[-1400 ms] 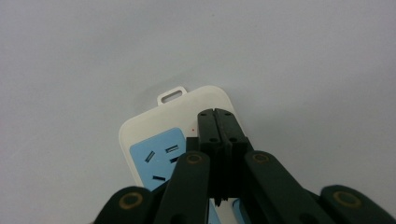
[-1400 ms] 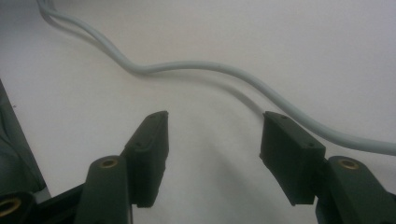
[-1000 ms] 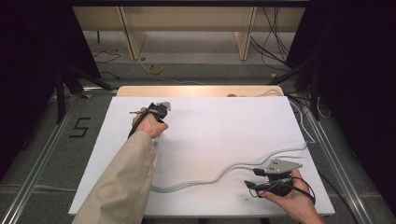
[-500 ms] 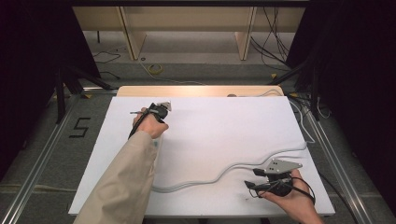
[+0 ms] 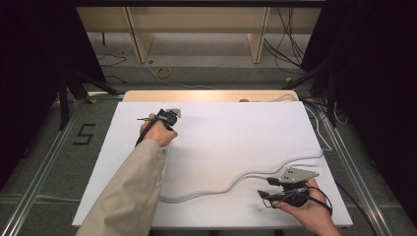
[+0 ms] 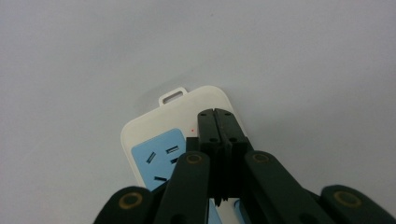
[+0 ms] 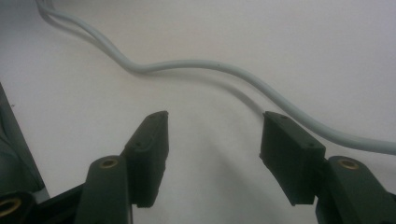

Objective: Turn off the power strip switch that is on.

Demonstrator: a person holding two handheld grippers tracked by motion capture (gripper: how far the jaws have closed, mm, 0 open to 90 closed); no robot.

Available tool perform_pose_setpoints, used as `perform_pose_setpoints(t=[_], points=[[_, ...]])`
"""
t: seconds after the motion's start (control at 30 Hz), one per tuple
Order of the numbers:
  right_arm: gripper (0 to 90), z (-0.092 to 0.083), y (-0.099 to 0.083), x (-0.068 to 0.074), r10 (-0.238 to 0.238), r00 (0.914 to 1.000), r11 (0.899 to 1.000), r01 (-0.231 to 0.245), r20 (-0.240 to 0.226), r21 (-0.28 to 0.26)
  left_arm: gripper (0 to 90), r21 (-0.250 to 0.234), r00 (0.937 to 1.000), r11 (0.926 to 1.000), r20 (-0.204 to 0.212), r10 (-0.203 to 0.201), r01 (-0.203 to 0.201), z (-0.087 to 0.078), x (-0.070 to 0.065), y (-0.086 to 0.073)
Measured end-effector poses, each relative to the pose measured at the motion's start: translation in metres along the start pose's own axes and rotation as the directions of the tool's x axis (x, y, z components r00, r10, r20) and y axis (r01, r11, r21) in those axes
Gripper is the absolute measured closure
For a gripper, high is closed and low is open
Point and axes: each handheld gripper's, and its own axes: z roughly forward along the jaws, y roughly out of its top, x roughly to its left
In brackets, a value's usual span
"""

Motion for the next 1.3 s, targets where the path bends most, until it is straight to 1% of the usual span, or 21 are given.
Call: perform_pose_setpoints(t=[0.03, 0.07, 0.17, 0.23, 0.27, 0.3, 0.37, 0.43, 0.6, 0.63, 0.8, 0.87, 0.9, 0.97, 1.03, 1.07, 1.1, 1.13, 1.17, 1.23, 1.3], points=[[42.6, 0.000, 0.000, 0.000, 0.003, 1.0000, 1.000, -0.003, 0.001, -0.001, 89.8, -0.008, 1.0000, 1.0000, 0.007, 0.001, -0.001, -0.002, 0.000, -0.001], [42.6, 0.000, 0.000, 0.000, 0.003, 1.0000, 1.000, -0.003, 0.002, -0.002, 89.8, -0.016, 0.9997, 0.9998, 0.023, -0.009, 0.009, -0.003, 0.000, -0.002], [42.6, 0.001, 0.000, 0.000, 0.002, 1.0000, 1.000, -0.002, 0.001, 0.000, 89.7, -0.031, 0.9996, 0.9994, 0.022, -0.017, 0.018, -0.005, 0.002, -0.006], [42.6, 0.001, 0.000, 0.000, 0.003, 1.0000, 1.000, -0.003, 0.001, 0.002, 89.3, -0.051, 0.9991, 0.9980, 0.023, -0.037, 0.038, -0.006, 0.004, -0.007], [42.6, 0.001, 0.000, 0.000, 0.003, 1.0000, 1.000, -0.003, 0.001, 0.001, 85.3, -0.050, 0.9991, 0.9982, 0.027, -0.032, 0.033, -0.008, 0.005, -0.007], [42.6, 0.001, 0.000, 0.000, 0.003, 1.0000, 1.000, -0.003, 0.001, 0.001, 84.7, -0.062, 0.9985, 0.9971, 0.035, -0.043, 0.045, -0.009, 0.005, -0.008], [42.6, 0.001, 0.000, 0.000, 0.004, 1.0000, 1.000, -0.004, 0.002, 0.001, 83.3, -0.067, 0.9980, 0.9968, 0.049, -0.041, 0.044, -0.012, 0.007, -0.009], [42.6, 0.001, 0.000, 0.000, 0.002, 1.0000, 1.000, -0.002, 0.001, 0.002, 82.0, -0.084, 0.9977, 0.9953, 0.051, -0.044, 0.049, -0.015, 0.008, -0.011], [42.6, 0.001, 0.000, 0.000, 0.002, 1.0000, 1.000, -0.002, 0.000, 0.004, 77.5, -0.101, 0.9964, 0.9931, 0.067, -0.052, 0.059, -0.020, 0.012, -0.015], [42.6, 0.001, 0.000, 0.000, 0.002, 1.0000, 1.000, -0.002, 0.000, 0.005, 76.3, -0.109, 0.9958, 0.9918, 0.070, -0.059, 0.066, -0.021, 0.012, -0.015], [42.6, 0.001, 0.000, 0.000, 0.003, 1.0000, 1.000, -0.003, 0.000, 0.004, 69.2, -0.131, 0.9935, 0.9887, 0.096, -0.060, 0.073, -0.028, 0.012, -0.020], [42.6, 0.001, 0.000, -0.001, 0.003, 1.0000, 1.000, -0.003, 0.000, 0.004, 64.0, -0.147, 0.9911, 0.9863, 0.120, -0.058, 0.075, -0.031, 0.012, -0.023], [42.5, 0.001, 0.000, -0.001, 0.003, 1.0000, 1.000, -0.003, 0.000, 0.004, 59.6, -0.146, 0.9909, 0.9870, 0.126, -0.049, 0.067, -0.031, 0.012, -0.025], [42.5, 0.001, 0.000, -0.001, 0.002, 1.0000, 1.000, -0.002, 0.000, 0.005, 56.1, -0.168, 0.9888, 0.9834, 0.143, -0.044, 0.068, -0.034, 0.012, -0.028], [42.5, 0.002, 0.000, 0.000, 0.002, 1.0000, 1.000, -0.002, -0.001, 0.004, 52.7, -0.191, 0.9870, 0.9784, 0.153, -0.050, 0.079, -0.037, 0.012, -0.033], [42.5, 0.001, 0.000, 0.000, 0.002, 1.0000, 1.000, -0.002, 0.000, 0.005, 50.8, -0.193, 0.9859, 0.9773, 0.157, -0.058, 0.088, -0.038, 0.012, -0.035], [42.5, 0.001, 0.000, 0.000, 0.002, 1.0000, 1.000, -0.002, 0.000, 0.005, 48.2, -0.192, 0.9826, 0.9753, 0.169, -0.076, 0.109, -0.038, 0.013, -0.037], [42.5, 0.001, 0.000, 0.000, 0.002, 1.0000, 1.000, -0.002, 0.001, 0.004, 44.7, -0.189, 0.9807, 0.9755, 0.179, -0.080, 0.113, -0.038, 0.013, -0.039], [42.4, 0.001, 0.000, 0.000, 0.002, 1.0000, 1.000, -0.002, 0.001, 0.005, 42.1, -0.192, 0.9807, 0.9754, 0.181, -0.073, 0.108, -0.039, 0.013, -0.042], [42.5, 0.002, 0.000, 0.000, 0.003, 1.0000, 1.000, -0.003, 0.000, 0.005, 39.4, -0.215, 0.9828, 0.9715, 0.174, -0.062, 0.099, -0.039, 0.012, -0.048], [42.5, 0.002, 0.000, 0.000, 0.003, 1.0000, 1.000, -0.003, 0.001, 0.005, 35.7, -0.253, 0.9837, 0.9624, 0.170, -0.057, 0.100, -0.040, 0.012, -0.053]])
